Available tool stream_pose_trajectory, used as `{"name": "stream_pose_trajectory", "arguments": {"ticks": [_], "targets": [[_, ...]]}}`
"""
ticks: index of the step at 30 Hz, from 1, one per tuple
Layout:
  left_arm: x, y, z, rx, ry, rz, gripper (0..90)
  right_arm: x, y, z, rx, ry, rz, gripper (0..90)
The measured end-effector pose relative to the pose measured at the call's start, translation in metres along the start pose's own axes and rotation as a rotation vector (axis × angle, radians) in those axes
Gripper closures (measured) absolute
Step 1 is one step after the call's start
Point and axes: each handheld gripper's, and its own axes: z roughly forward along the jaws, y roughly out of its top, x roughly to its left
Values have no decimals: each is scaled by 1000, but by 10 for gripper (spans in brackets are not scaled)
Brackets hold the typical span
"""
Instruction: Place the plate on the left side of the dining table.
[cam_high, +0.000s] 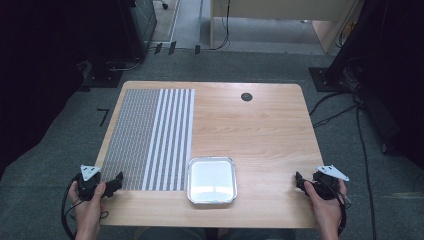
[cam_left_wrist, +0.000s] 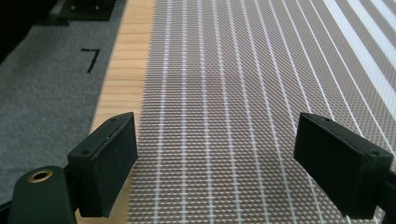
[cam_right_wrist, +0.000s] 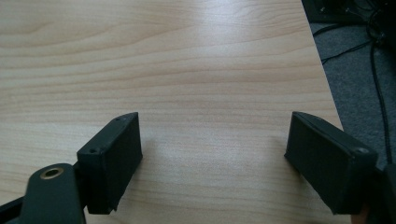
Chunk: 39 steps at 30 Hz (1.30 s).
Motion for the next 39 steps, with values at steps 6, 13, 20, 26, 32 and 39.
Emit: {"name": "stream_pose_trajectory", "arguments": {"ticks": [6,13,20,26,32,39], "targets": [[3,1,-1,-18,7,-31,111,-1,2,-8,-40,-8,43,198],[-3,4,-3,-41,9,-29,117,5,6,-13,-77,-1,73,206],[-17,9,-4,-32,52,3,143,13,9,-16,-107,21,75,209],[-26,11,-5,-39,29,10,143,18,10,-18,-111,27,67,210],[-38,15,-4,-41,-18,-10,143,26,10,-17,-116,43,59,208],[-56,18,-1,-39,-50,-11,143,36,10,-16,-120,64,54,208]]}}
